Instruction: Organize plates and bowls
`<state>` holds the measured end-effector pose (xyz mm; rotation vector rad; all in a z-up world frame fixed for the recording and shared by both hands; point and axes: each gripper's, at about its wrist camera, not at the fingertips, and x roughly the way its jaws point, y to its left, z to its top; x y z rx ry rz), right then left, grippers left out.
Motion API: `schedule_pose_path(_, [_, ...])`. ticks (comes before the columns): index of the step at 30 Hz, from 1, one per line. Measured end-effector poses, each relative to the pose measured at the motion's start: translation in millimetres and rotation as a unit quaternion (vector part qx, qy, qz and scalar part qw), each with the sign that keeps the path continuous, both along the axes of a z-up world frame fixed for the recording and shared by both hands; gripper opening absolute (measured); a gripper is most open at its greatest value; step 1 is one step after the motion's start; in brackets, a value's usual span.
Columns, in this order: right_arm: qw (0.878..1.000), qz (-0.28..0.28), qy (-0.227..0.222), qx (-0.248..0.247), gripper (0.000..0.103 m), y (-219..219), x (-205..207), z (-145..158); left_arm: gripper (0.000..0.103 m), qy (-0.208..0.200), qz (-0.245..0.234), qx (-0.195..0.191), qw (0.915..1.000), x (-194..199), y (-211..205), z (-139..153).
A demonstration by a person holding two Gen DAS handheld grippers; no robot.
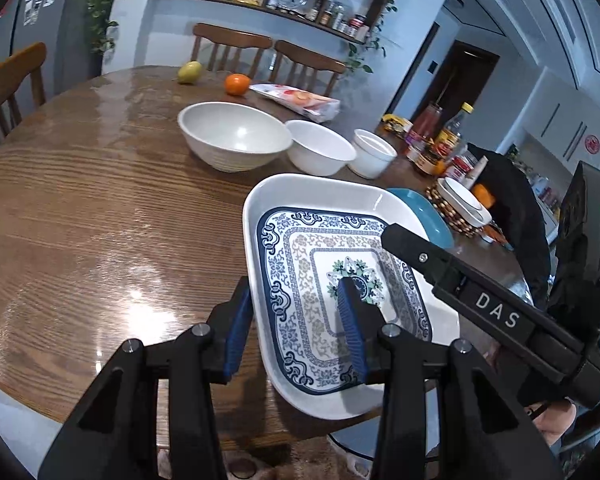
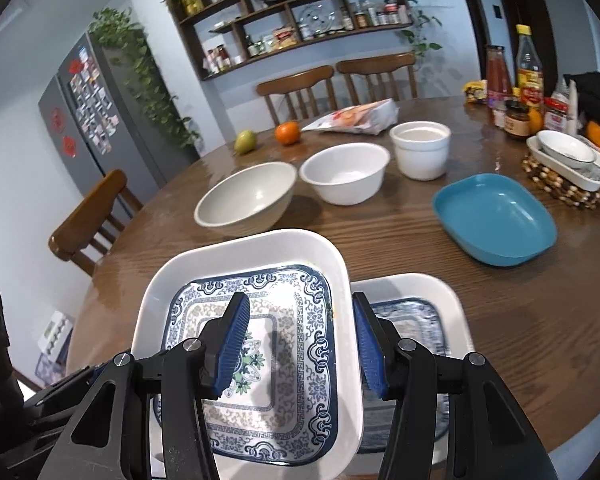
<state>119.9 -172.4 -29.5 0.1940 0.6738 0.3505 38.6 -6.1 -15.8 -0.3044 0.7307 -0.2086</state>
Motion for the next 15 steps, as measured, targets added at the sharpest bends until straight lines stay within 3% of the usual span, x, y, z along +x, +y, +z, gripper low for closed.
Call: schedule_pose_path(15, [0.998, -0.059, -0.013, -0.001, 0.054, -49, -9, -2, 0.040, 0.019, -0.053, 0.008, 0.9984, 10, -49, -9])
